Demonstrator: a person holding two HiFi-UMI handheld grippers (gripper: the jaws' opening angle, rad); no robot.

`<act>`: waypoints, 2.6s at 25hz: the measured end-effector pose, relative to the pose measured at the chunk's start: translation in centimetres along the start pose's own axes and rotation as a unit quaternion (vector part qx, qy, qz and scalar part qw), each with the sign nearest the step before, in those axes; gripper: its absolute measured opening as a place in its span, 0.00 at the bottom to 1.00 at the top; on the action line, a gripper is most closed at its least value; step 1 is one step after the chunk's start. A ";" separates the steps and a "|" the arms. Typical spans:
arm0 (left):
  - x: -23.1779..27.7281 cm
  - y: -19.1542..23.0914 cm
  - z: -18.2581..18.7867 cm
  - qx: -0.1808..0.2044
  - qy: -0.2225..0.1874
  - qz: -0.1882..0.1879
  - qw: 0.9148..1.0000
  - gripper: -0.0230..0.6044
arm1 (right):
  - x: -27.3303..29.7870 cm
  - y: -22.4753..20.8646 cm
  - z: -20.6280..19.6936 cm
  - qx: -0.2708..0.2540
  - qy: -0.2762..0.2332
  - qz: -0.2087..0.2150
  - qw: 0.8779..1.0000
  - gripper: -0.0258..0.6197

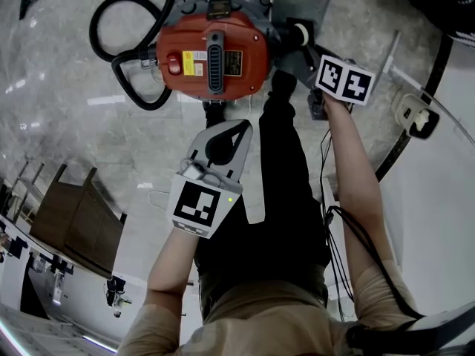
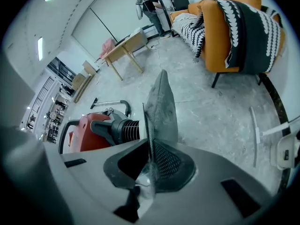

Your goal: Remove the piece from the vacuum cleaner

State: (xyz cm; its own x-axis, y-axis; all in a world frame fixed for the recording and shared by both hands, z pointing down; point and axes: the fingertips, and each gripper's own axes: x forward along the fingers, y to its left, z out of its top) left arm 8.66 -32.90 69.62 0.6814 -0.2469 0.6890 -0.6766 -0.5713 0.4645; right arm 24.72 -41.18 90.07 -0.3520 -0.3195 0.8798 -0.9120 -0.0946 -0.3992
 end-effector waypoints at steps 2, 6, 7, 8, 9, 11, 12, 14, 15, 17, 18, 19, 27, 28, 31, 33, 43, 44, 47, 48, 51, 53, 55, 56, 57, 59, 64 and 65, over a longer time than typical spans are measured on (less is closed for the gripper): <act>0.0 -0.1 0.0 -0.001 -0.001 0.000 1.000 0.04 | 0.0 0.0 0.0 -0.007 0.001 -0.001 1.000 0.09; 0.2 -0.2 -0.1 -0.002 -0.001 0.000 1.000 0.04 | 0.2 -0.1 0.0 -0.021 0.000 0.001 1.000 0.09; 0.2 -0.2 -0.1 -0.001 -0.001 -0.001 1.000 0.04 | 0.3 -0.1 -0.1 -0.023 0.000 0.003 1.000 0.09; 0.3 -0.3 -0.2 0.000 0.000 -0.001 1.000 0.04 | 0.3 -0.1 -0.1 -0.025 0.000 0.004 1.000 0.09; 0.4 -0.3 -0.1 -0.001 -0.001 -0.001 1.000 0.04 | 0.3 -0.1 -0.1 -0.028 0.000 0.004 1.000 0.09; 0.4 -0.5 0.0 -0.002 -0.003 -0.001 1.000 0.04 | 0.3 -0.2 0.0 -0.037 -0.001 0.003 0.999 0.09; 0.5 -0.6 0.1 -0.002 -0.004 -0.002 1.000 0.04 | 0.3 -0.2 0.0 -0.041 -0.001 0.002 0.999 0.09; 0.5 -0.6 0.0 -0.002 -0.004 -0.003 1.000 0.04 | 0.3 -0.2 -0.1 -0.052 -0.002 0.000 0.999 0.09; 0.5 -0.6 0.0 -0.001 -0.004 -0.003 1.000 0.04 | 0.3 -0.3 -0.1 -0.057 -0.002 -0.001 0.998 0.09; 0.4 -0.5 -0.2 -0.002 -0.003 -0.001 1.000 0.04 | 0.4 -0.3 -0.1 -0.069 -0.003 -0.003 0.998 0.09; 0.4 -0.5 -0.2 -0.002 -0.003 0.000 1.000 0.04 | 0.4 -0.3 -0.1 -0.075 -0.002 -0.004 0.997 0.09; 0.3 -0.4 -0.2 -0.003 -0.004 0.001 1.000 0.04 | 0.4 -0.3 -0.1 -0.083 -0.002 -0.007 0.997 0.09; -0.1 0.3 -0.4 -0.008 -0.003 0.003 1.000 0.04 | 0.7 -3.2 -0.2 -0.170 0.010 -0.097 0.981 0.08; -0.1 0.3 -0.5 -0.010 -0.003 0.002 1.000 0.04 | 0.5 -4.2 -0.2 -0.159 0.014 -0.104 0.982 0.08; 0.2 0.4 -0.9 -0.016 0.001 -0.001 1.000 0.04 | -0.8 -4.4 0.0 -0.195 0.011 -0.085 0.977 0.08; 0.7 0.3 -1.1 -0.017 0.005 -0.004 1.000 0.04 | -1.1 -3.9 0.0 -0.205 0.010 -0.073 0.976 0.08; 1.2 0.3 -0.3 -0.008 0.010 -0.012 1.000 0.04 | -2.0 -6.3 1.3 -0.147 -0.003 -0.080 0.986 0.08; 1.2 0.2 -0.2 -0.008 0.010 -0.013 1.000 0.04 | -2.2 -6.8 1.4 -0.139 -0.004 -0.082 0.987 0.08; 1.2 0.0 -0.2 -0.007 0.011 -0.013 1.000 0.04 | -2.8 -8.0 1.5 -0.098 -0.010 -0.085 0.992 0.08; 1.2 -0.1 -0.2 -0.006 0.011 -0.013 1.000 0.04 | -3.1 -8.5 1.5 -0.078 -0.013 -0.085 0.993 0.08; 1.1 -0.3 -0.1 -0.003 0.012 -0.013 1.000 0.04 | -4.0 -10.1 1.2 -0.005 -0.024 -0.085 0.996 0.08; 1.1 -0.6 0.0 0.001 0.010 -0.014 1.000 0.04 | -5.0 -11.4 1.1 0.036 -0.036 -0.088 0.995 0.08; 1.2 -1.1 0.1 0.005 0.010 -0.015 1.000 0.04 | -6.1 -12.5 1.0 0.053 -0.044 -0.095 0.993 0.08; 1.3 -1.3 0.1 0.008 0.011 -0.016 1.000 0.04 | -6.6 -12.9 0.9 0.055 -0.046 -0.098 0.993 0.08; 1.4 -1.6 0.2 0.011 0.012 -0.017 1.000 0.04 | -7.1 -13.4 0.8 0.053 -0.047 -0.101 0.992 0.08; 1.6 -2.2 0.5 0.020 0.015 -0.018 1.000 0.04 | -8.2 -14.2 0.5 0.048 -0.047 -0.107 0.992 0.08; 1.6 -3.6 1.4 0.048 0.021 -0.008 0.999 0.04 | -12.0 -15.8 -0.5 0.060 -0.057 -0.117 0.990 0.08; 1.7 -3.9 1.8 0.058 0.020 -0.008 0.998 0.04 | -12.8 -16.1 -0.8 0.064 -0.062 -0.120 0.989 0.08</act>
State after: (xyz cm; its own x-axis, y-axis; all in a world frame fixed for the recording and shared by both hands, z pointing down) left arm 12.96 -32.57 68.00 0.6787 -0.2074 0.7045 -0.6277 -0.6617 0.4099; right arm 43.72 -34.80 85.40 -0.0928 -0.3849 0.9183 -0.9291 -0.2982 -0.2189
